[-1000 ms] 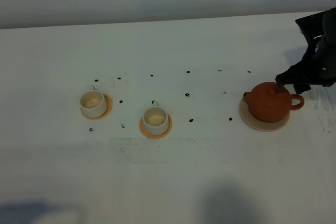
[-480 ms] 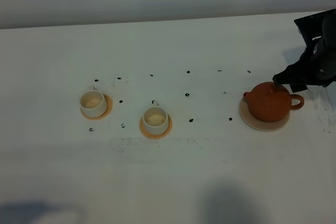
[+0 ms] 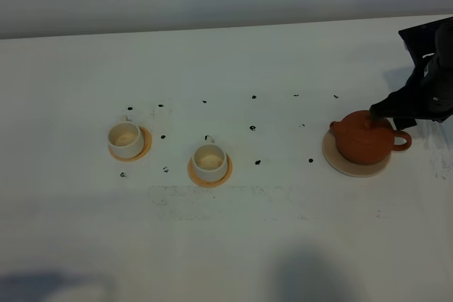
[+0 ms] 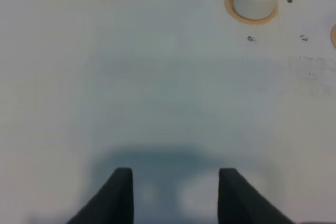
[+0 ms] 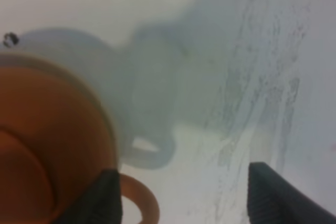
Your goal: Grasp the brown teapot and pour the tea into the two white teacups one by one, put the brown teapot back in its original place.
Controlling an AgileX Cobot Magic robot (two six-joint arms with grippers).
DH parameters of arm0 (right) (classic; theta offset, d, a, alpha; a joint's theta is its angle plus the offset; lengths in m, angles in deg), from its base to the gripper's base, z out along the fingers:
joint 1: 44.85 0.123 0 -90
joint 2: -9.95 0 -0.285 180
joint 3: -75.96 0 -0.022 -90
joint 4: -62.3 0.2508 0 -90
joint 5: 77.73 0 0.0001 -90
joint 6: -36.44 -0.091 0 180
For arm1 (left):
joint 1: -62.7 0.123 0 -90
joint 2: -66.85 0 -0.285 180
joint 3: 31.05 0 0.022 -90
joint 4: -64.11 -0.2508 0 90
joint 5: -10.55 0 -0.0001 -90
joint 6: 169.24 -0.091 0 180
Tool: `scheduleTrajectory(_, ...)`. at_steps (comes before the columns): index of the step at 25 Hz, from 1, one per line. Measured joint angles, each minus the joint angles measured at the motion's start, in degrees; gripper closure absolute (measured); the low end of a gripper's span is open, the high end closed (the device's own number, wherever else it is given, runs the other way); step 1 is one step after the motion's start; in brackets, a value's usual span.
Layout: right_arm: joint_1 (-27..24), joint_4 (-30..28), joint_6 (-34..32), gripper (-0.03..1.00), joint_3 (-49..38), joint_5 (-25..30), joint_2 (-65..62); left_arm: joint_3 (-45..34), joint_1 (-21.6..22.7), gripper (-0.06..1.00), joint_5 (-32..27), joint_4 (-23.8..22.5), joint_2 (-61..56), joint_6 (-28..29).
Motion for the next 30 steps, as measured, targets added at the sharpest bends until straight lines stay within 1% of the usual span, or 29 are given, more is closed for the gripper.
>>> scheduleTrajectory(15, 0.0, 0.8, 0.0, 0.44, -0.8, 1.9, -2.2, 0.0, 0.0, 0.56, 0.0, 0.0, 0.0, 0.0)
scheduleTrajectory(21, 0.0, 0.9, 0.0, 0.44, -0.8, 3.9, -2.4, 0.0, 0.0, 0.56, 0.0, 0.0, 0.0, -0.1)
scheduleTrajectory(30, 0.1, 1.9, 0.7, 0.44, -2.6, 3.8, -2.4, 0.0, 0.0, 0.56, 0.0, 0.0, 0.0, -0.1)
